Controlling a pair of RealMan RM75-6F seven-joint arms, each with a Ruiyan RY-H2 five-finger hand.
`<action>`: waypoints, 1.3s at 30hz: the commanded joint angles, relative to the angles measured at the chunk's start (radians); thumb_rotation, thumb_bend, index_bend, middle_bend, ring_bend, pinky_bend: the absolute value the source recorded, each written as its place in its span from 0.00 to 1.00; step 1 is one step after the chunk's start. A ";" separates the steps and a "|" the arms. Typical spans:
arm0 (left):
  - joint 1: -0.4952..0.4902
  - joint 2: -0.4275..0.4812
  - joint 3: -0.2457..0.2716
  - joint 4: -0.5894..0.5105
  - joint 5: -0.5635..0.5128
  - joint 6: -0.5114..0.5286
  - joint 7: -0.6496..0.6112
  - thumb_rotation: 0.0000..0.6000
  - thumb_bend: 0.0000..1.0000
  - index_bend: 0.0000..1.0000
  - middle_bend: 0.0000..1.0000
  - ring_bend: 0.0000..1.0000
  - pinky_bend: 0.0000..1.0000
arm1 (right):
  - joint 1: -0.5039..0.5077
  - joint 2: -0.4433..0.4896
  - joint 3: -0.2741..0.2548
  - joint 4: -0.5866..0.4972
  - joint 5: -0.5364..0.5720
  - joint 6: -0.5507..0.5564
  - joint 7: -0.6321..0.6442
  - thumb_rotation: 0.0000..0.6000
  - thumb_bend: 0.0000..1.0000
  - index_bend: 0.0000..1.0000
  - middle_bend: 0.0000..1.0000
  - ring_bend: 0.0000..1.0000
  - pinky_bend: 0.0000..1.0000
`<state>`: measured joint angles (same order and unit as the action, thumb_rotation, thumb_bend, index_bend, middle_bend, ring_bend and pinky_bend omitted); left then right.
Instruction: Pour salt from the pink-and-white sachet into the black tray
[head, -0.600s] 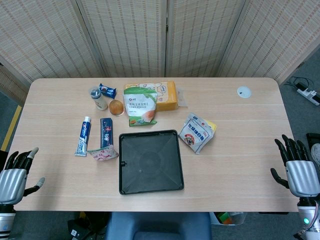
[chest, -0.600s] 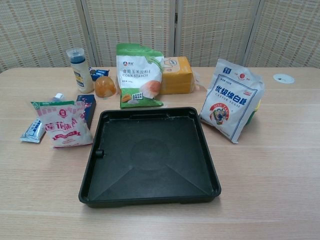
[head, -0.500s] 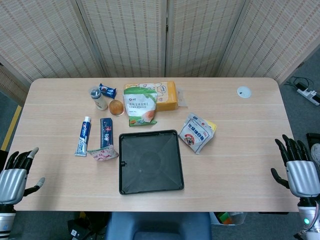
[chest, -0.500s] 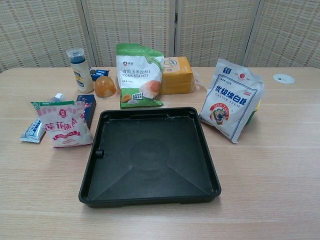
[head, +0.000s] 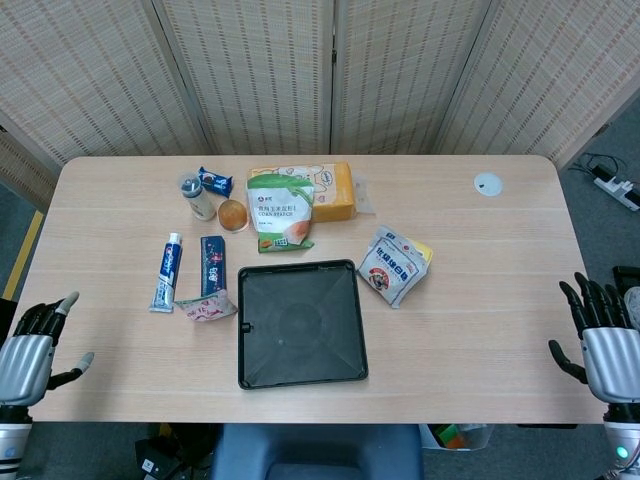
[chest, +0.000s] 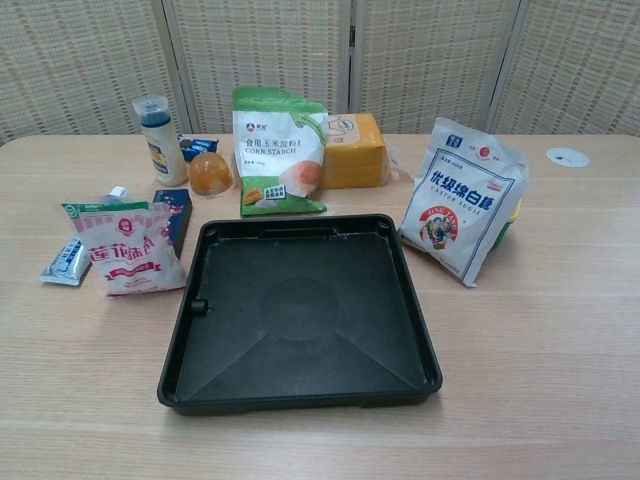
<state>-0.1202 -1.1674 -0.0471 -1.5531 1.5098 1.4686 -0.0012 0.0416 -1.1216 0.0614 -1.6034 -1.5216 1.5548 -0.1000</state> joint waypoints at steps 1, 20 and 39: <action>-0.040 -0.022 -0.009 0.057 0.008 -0.055 -0.104 1.00 0.31 0.05 0.17 0.19 0.18 | -0.007 0.001 -0.002 0.002 -0.006 0.010 0.006 1.00 0.34 0.00 0.00 0.03 0.00; -0.210 -0.185 -0.017 0.287 0.011 -0.274 -0.398 1.00 0.26 0.00 0.14 0.18 0.20 | -0.048 0.009 -0.015 0.001 -0.030 0.061 0.019 1.00 0.34 0.00 0.00 0.04 0.00; -0.323 -0.406 -0.026 0.521 0.010 -0.355 -0.584 1.00 0.24 0.00 0.11 0.17 0.22 | -0.059 0.015 -0.011 -0.007 -0.019 0.056 0.012 1.00 0.34 0.00 0.00 0.04 0.00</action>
<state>-0.4294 -1.5505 -0.0707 -1.0554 1.5159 1.1186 -0.5680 -0.0169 -1.1069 0.0504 -1.6104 -1.5409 1.6106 -0.0878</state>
